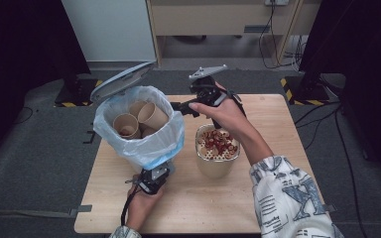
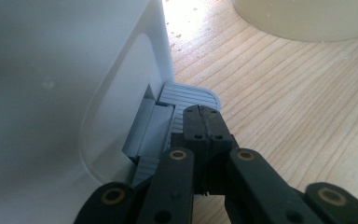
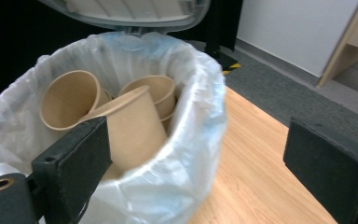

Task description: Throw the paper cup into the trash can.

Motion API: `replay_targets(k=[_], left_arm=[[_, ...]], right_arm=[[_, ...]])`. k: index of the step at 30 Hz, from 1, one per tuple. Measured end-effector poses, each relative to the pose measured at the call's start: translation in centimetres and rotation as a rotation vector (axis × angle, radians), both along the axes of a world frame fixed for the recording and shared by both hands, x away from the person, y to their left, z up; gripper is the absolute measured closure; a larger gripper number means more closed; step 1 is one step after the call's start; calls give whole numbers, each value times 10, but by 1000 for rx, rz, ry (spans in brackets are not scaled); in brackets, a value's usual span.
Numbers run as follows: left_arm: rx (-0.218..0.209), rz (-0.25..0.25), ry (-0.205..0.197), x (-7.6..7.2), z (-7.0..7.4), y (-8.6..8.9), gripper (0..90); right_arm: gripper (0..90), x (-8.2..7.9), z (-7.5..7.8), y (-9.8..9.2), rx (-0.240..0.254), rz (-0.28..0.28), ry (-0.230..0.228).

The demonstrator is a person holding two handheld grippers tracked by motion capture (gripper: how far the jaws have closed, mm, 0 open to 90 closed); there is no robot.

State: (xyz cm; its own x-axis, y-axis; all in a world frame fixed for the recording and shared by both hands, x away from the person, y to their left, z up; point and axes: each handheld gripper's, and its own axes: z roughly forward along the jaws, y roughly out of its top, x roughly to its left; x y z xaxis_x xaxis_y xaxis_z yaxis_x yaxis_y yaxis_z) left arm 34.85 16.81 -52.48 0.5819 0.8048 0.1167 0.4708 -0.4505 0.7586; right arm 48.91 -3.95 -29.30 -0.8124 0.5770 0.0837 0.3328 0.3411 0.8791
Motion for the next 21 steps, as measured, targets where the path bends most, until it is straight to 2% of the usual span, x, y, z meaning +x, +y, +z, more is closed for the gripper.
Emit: replay_targets(k=[21], left_arm=[[-1, 0, 0, 0, 0, 0, 893]], right_arm=[[88, 1, -6, -65, 3, -103, 0]])
